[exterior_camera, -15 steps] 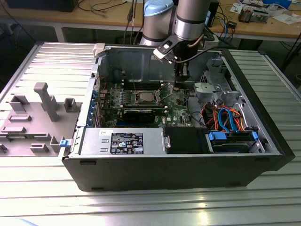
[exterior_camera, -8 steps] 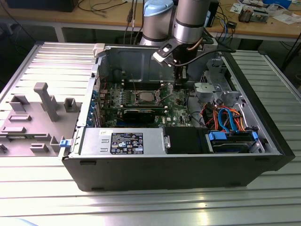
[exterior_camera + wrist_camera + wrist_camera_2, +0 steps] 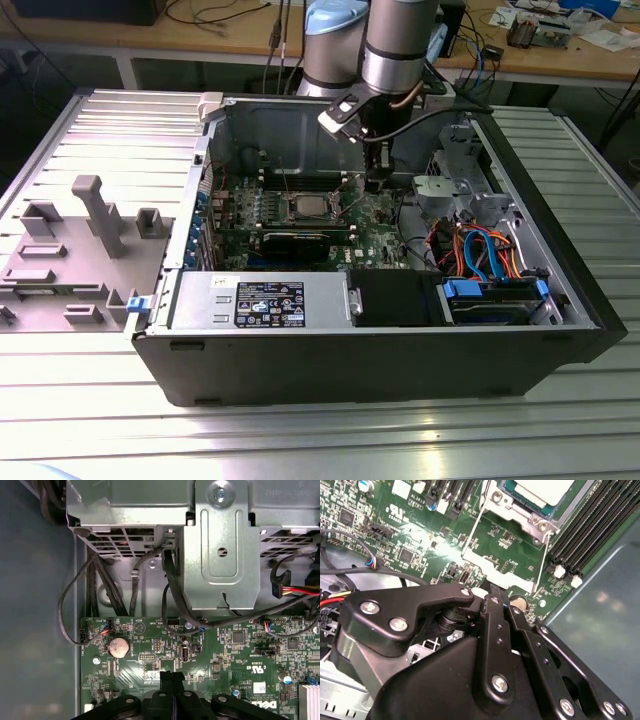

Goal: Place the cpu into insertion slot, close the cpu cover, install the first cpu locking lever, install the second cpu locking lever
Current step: 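Close the cpu cover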

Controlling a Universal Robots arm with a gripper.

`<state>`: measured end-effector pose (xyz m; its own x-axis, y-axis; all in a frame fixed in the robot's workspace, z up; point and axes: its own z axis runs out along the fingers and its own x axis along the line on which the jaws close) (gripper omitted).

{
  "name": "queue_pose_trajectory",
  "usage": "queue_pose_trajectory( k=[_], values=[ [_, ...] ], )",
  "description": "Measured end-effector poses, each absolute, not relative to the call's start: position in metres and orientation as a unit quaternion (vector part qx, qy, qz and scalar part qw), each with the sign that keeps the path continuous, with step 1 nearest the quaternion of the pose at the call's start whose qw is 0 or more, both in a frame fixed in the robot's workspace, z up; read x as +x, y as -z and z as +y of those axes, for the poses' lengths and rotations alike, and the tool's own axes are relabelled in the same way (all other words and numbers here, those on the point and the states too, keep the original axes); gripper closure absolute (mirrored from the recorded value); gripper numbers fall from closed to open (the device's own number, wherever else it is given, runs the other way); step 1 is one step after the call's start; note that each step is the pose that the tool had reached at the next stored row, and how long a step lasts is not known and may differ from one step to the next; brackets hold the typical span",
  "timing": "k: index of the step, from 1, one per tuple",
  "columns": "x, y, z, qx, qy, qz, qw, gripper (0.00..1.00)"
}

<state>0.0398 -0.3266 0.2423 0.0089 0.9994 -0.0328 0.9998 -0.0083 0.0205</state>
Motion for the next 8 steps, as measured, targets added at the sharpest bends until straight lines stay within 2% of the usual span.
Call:
queue_pose_trajectory(
  k=[8],
  values=[
    [0.0378,-0.2424,-0.3263,0.710,0.004,0.704,0.019,0.89]
  ],
)
